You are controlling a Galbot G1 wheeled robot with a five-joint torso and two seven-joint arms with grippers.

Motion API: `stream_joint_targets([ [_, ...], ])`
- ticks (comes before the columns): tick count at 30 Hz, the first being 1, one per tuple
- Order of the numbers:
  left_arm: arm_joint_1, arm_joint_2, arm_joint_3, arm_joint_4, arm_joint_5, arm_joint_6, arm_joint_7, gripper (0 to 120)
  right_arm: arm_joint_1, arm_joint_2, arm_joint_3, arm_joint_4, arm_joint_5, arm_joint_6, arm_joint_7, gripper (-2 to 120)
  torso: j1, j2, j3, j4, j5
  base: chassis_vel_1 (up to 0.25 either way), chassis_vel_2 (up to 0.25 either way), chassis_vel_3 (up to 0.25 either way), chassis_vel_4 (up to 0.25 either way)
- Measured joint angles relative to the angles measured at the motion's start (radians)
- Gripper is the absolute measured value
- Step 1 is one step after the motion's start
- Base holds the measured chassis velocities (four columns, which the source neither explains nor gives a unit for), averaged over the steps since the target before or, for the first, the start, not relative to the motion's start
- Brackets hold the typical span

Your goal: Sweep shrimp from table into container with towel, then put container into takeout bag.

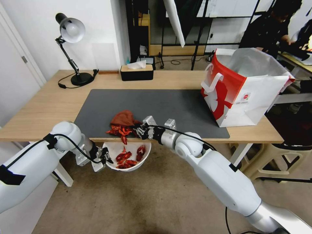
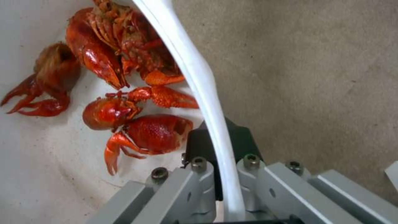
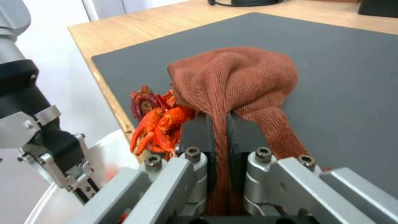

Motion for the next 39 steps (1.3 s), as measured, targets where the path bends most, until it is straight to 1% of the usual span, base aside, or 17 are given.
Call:
stream_joint_targets([
  [17,-0.006,-0.004,0.002,0.012,0.002,0.001,0.001,0,-0.069,-0.023,0.018,0.070,0.000,-0.006,0.009,4,0.000,0.000,0.000,0.0000,0.0000,0.000,0.000,0.000,0.000],
  [39,-0.010,0.001,0.003,0.015,0.001,-0.003,-0.001,0,-0.161,-0.045,0.035,0.154,-0.017,-0.007,0.006,4,0.000,0.000,0.000,0.0000,0.0000,0.000,0.000,0.000,0.000],
])
